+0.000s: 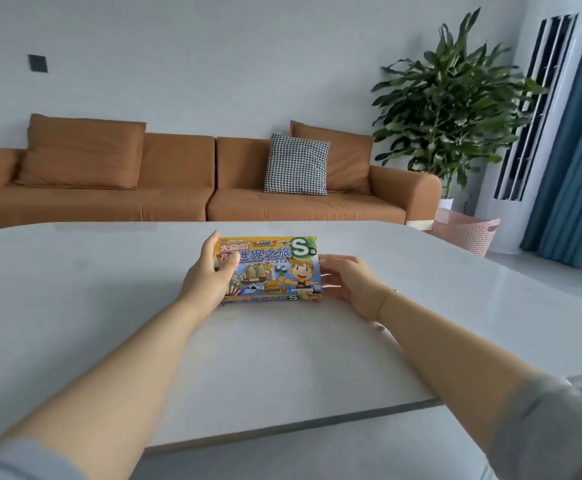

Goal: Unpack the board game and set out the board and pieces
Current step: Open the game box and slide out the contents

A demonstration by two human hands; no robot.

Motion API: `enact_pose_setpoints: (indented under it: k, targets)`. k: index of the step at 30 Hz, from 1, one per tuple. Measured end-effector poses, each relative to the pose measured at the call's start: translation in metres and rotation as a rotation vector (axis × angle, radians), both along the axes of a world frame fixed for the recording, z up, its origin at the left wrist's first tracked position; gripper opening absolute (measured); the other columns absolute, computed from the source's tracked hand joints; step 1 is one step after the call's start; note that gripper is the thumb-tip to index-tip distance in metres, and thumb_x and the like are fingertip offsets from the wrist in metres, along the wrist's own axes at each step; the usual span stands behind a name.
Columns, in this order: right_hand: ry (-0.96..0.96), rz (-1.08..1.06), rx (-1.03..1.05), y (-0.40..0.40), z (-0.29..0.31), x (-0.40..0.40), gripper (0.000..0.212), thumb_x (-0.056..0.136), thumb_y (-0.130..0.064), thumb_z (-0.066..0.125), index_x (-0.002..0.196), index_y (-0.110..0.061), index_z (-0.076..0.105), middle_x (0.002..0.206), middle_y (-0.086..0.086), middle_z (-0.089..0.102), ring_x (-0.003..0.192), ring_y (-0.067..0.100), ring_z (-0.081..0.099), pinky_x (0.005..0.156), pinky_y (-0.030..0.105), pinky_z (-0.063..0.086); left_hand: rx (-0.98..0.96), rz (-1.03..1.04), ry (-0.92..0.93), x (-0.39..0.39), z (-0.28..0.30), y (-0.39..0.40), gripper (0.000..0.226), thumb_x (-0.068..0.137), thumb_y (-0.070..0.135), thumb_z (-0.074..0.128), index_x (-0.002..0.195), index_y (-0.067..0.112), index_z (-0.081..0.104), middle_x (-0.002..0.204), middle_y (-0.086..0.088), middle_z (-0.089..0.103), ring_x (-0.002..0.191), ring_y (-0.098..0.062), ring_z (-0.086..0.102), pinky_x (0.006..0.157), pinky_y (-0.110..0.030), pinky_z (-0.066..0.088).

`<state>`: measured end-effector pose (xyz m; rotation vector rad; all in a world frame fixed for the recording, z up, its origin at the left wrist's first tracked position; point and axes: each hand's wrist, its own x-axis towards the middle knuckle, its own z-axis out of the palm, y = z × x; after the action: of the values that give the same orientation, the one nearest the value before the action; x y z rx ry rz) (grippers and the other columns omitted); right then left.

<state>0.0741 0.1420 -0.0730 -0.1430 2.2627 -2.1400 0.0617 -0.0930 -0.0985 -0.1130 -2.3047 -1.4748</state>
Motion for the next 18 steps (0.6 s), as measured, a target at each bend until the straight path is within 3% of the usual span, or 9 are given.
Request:
enact_pose_setpoints:
  k: [3,6,14,18]
  targets:
    - [0.129,0.056,0.094,-0.0058,-0.0025,0.0062,0.027,0.095,-0.007,0.043,0.098,-0.016,0.068,0.08,0.0,0.071,0.065,0.013,0.065,0.054,0.027,0.055,-0.012,0.036,0.015,0.0011,-0.0005,-0.0009,0.058,0.097,0.043,0.042,0.148,0.038,0.013,0.134,-0.005,0.049,0.122,-0.023,0.047,0.099,-0.034,0.039]
    - [0.207,0.093,0.139,-0.0073,-0.0051,0.0059,0.027,0.096,-0.006,0.042,0.101,-0.016,0.067,0.084,0.001,0.071,0.068,0.015,0.065,0.062,0.033,0.058,0.071,0.028,0.009,0.001,0.0018,-0.0013,0.06,0.098,0.04,0.043,0.149,0.034,0.012,0.149,0.001,0.036,0.132,-0.013,0.036,0.098,-0.026,0.031]
    - [0.232,0.144,0.147,-0.0075,-0.007,0.0028,0.03,0.097,-0.007,0.039,0.11,-0.017,0.064,0.089,-0.001,0.071,0.071,0.011,0.064,0.06,0.027,0.057,0.113,-0.015,0.008,0.0029,0.0036,-0.0045,0.06,0.098,0.038,0.043,0.15,0.037,0.011,0.153,0.005,0.029,0.14,-0.013,0.026,0.1,-0.027,0.027]
    - [0.241,0.16,0.166,-0.0061,-0.0037,0.001,0.028,0.097,-0.007,0.041,0.112,-0.016,0.063,0.096,0.005,0.069,0.076,0.015,0.061,0.059,0.027,0.058,0.158,-0.055,0.001,0.0014,0.0042,-0.0096,0.061,0.098,0.036,0.045,0.15,0.035,0.012,0.153,0.008,0.027,0.141,-0.01,0.023,0.102,-0.026,0.025]
